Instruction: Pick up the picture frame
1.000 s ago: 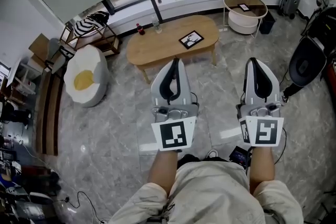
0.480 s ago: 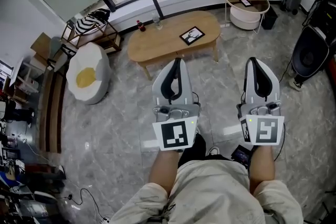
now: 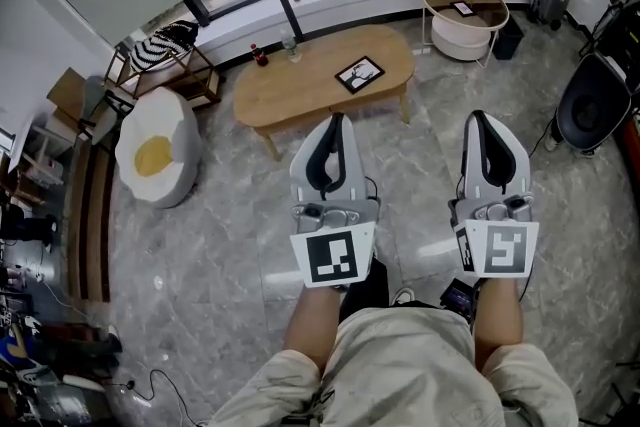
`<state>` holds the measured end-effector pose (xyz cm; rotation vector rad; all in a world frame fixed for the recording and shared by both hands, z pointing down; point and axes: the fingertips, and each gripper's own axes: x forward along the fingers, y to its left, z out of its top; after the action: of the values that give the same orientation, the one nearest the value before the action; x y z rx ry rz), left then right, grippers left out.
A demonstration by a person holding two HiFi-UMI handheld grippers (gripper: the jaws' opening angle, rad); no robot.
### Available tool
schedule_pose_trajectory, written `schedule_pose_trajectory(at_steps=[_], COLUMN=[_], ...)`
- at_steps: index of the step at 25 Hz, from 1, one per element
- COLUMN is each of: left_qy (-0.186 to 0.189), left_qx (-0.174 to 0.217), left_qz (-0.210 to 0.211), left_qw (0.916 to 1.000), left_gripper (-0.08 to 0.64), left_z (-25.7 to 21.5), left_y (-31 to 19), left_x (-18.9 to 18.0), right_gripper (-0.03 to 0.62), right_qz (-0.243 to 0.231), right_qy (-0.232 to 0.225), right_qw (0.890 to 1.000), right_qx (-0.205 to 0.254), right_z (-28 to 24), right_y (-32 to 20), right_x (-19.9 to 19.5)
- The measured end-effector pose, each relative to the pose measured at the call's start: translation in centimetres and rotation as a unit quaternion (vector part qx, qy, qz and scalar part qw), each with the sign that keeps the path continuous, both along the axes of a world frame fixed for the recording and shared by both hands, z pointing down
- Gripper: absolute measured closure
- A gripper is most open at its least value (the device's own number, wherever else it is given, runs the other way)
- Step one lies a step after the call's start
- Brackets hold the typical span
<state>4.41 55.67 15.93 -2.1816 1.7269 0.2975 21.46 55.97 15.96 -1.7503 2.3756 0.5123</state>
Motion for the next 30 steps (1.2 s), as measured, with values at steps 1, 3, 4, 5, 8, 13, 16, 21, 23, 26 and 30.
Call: schedule_pose_trajectory(at_steps=[1, 3, 4, 5, 8, 13, 16, 21, 23, 26, 30], left_qy=[0.0, 0.003, 0.004, 0.005, 0.004, -0.001, -0.002, -0.004, -0.003, 0.005, 0.007], left_qx=[-0.001, -0.001, -0.001, -0.002, -0.004, -0.01, -0.018, -0.018, -0.024, -0.029, -0.032], left_qz=[0.0, 0.001, 0.001, 0.001, -0.001, -0.005, -0.01, -0.017, -0.025, -0.03, -0.032], left_qw=[1.0, 1.0, 1.0, 1.0, 1.0, 0.9999, 0.9998, 0.9997, 0.9994, 0.9991, 0.999], left_gripper=[0.554, 0.554, 0.555, 0.554, 0.554, 0.554, 0.554, 0.555, 0.555, 0.554, 0.555], left_z=[0.1, 0.3, 0.3, 0.3, 0.4, 1.3, 1.6, 1.4, 1.5, 1.5, 1.6], left_y=[-0.6, -1.9, -2.5, -3.1, -5.1, -8.3, -10.3, -12.9, -14.0, -15.7, -18.3], left_x=[-0.2, -0.6, -0.8, -1.0, -1.7, -2.9, -4.1, -5.5, -6.3, -7.4, -9.0], right_gripper=[0.591, 0.591, 0.591, 0.591, 0.591, 0.591, 0.591, 0.591, 0.591, 0.591, 0.591], right_qz=[0.0, 0.001, 0.001, 0.001, 0.0, -0.007, -0.01, -0.015, -0.016, -0.017, -0.017], right_qy=[0.0, 0.002, 0.004, 0.004, 0.004, 0.009, 0.015, 0.014, 0.013, 0.016, 0.021], right_qw=[1.0, 1.0, 1.0, 1.0, 1.0, 1.0, 1.0, 1.0, 1.0, 0.999, 0.999], right_qx=[-0.001, -0.003, -0.005, -0.006, -0.008, -0.013, -0.017, -0.021, -0.022, -0.025, -0.025], right_z=[0.1, 0.4, 0.5, 0.6, 0.6, 1.7, 1.9, 1.8, 1.7, 1.6, 1.5], right_y=[-0.6, -1.9, -2.6, -3.2, -5.4, -8.9, -10.9, -13.8, -14.9, -16.7, -19.2], right_x=[-0.2, -0.6, -0.8, -0.9, -1.7, -3.4, -4.8, -6.1, -6.6, -7.5, -9.0])
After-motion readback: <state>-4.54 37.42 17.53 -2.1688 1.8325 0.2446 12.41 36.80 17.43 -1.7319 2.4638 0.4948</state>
